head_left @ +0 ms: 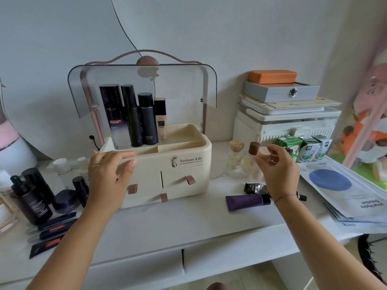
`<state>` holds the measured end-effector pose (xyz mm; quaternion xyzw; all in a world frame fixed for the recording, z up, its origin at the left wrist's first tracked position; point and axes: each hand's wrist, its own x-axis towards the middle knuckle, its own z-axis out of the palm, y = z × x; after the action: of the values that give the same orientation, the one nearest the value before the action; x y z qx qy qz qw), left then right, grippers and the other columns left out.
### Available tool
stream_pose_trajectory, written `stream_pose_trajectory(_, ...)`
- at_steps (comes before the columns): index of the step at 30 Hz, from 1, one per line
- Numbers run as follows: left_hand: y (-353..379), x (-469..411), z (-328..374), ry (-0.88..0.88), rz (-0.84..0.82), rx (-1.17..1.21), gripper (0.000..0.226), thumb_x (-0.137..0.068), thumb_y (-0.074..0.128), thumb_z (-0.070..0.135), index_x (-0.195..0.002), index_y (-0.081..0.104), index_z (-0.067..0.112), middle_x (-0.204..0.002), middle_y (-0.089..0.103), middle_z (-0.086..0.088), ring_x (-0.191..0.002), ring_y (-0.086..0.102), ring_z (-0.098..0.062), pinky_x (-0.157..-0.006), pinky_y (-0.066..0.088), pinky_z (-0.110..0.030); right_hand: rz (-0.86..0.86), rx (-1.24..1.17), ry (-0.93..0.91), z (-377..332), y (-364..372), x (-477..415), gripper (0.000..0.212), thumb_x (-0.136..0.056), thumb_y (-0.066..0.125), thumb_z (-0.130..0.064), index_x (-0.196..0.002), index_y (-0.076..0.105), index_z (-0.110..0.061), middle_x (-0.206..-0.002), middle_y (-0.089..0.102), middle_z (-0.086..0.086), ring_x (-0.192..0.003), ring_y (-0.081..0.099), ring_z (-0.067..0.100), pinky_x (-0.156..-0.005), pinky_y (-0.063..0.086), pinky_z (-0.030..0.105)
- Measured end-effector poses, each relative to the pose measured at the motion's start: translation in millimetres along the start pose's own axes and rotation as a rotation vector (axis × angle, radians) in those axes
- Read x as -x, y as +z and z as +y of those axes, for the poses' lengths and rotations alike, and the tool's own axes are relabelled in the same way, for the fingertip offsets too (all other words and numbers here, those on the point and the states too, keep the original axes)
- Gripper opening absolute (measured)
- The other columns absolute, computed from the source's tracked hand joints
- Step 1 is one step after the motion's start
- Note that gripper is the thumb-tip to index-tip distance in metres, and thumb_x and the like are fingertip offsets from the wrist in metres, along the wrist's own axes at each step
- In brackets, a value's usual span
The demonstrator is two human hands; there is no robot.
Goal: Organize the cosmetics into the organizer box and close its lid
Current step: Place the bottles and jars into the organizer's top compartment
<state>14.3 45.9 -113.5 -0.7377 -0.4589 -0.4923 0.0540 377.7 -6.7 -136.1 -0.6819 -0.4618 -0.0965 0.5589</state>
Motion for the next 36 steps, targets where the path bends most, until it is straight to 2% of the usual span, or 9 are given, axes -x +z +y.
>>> stream_pose_trajectory(3,0.1,0.7,0.9,0.005,0.000,0.002,0.036,-0.088,0.043,0.040,-0.100,0.067,0.016,-0.098,0.060,0.012,-0.109,0.046,-0.024,-0.113,0.007,-0.028,0.016,-0.209,0.044,-37.1,-18.4,-1.4,0.041,-0.074,0.078,-0.025,-0.111,0.064,-0.013,-0.095,0.069,-0.001,-0.084,0.065,0.011,-0.071,0.048,0.009)
stream_pose_trajectory(6,-0.2,0.4,0.8,0.016,-0.014,0.019,0.031,-0.090,0.047,0.038,-0.100,0.067,0.016,-0.100,0.061,0.013,-0.107,0.046,-0.017,-0.115,0.007,-0.030,0.073,-0.479,-0.007,-96.4,-41.4,-1.0,0.039,-0.074,0.078,-0.016,-0.109,0.063,-0.012,-0.092,0.066,-0.010,-0.077,0.064,-0.007,-0.069,0.047,0.005)
stream_pose_trajectory(9,0.6,0.1,1.0,0.006,-0.026,0.018,0.018,-0.090,0.057,0.025,-0.102,0.067,0.016,-0.101,0.064,0.009,-0.106,0.049,-0.023,-0.112,0.021,-0.051,0.069,-0.652,-0.185,-154.2,-41.5,2.3,0.040,-0.073,0.078,-0.012,-0.108,0.059,-0.013,-0.096,0.064,-0.011,-0.084,0.065,-0.004,-0.075,0.052,0.012)
stream_pose_trajectory(11,0.2,0.2,3.0,-0.022,-0.023,0.017,0.017,-0.089,0.058,0.020,-0.102,0.068,0.016,-0.100,0.063,0.009,-0.106,0.048,-0.025,-0.109,0.023,-0.055,-0.022,-0.701,-0.271,-180.8,-19.3,1.9,0.042,-0.073,0.079,-0.013,-0.109,0.057,-0.016,-0.098,0.065,-0.007,-0.090,0.066,0.005,-0.079,0.055,0.019)
stream_pose_trajectory(15,-1.8,0.5,2.3,0.009,-0.014,0.025,0.024,-0.090,0.053,0.032,-0.101,0.068,0.017,-0.101,0.063,0.014,-0.105,0.049,-0.017,-0.115,0.012,-0.033,-0.271,-0.592,-0.247,-203.4,52.0,-12.7,0.040,-0.074,0.078,-0.018,-0.110,0.061,-0.016,-0.101,0.065,-0.007,-0.093,0.065,0.010,-0.083,0.056,0.028)
stream_pose_trajectory(18,-1.0,0.8,-1.6,0.007,-0.015,0.019,0.031,-0.090,0.045,0.039,-0.102,0.067,0.021,-0.102,0.062,0.016,-0.106,0.049,-0.016,-0.113,0.007,-0.022,-0.331,-0.434,-0.162,-198.3,97.9,-30.7,0.039,-0.076,0.076,-0.024,-0.111,0.061,-0.018,-0.099,0.063,-0.012,-0.092,0.063,0.007,-0.086,0.054,0.029)
stream_pose_trajectory(28,3.5,3.4,-4.0,0.017,0.029,0.019,0.030,-0.091,0.043,0.039,-0.103,0.066,0.024,-0.101,0.057,0.019,-0.107,0.037,0.002,-0.114,0.003,-0.021,-0.476,-0.374,0.054,-183.7,138.2,-58.6,0.040,-0.079,0.073,-0.021,-0.116,0.058,-0.013,-0.098,0.063,-0.001,-0.086,0.062,0.015,-0.079,0.051,0.025)
stream_pose_trajectory(32,3.8,3.5,-3.4,0.010,0.032,0.016,0.031,-0.091,0.043,0.040,-0.104,0.066,0.024,-0.100,0.057,0.019,-0.106,0.039,0.000,-0.115,0.005,-0.026,-0.667,-0.228,0.135,-173.5,148.0,-58.9,0.034,-0.082,0.066,-0.019,-0.113,0.062,-0.008,-0.102,0.069,0.009,-0.091,0.066,0.026,-0.084,0.056,0.040)
stream_pose_trajectory(36,4.0,3.5,-4.0,0.011,0.027,0.020,0.030,-0.091,0.043,0.039,-0.104,0.065,0.024,-0.100,0.059,0.017,-0.105,0.038,0.003,-0.116,0.008,-0.032,-0.742,-0.129,0.163,-170.4,149.8,-57.9,0.023,-0.083,0.059,-0.014,-0.093,0.066,0.005,-0.088,0.069,0.020,-0.085,0.068,0.033,-0.085,0.055,0.049)
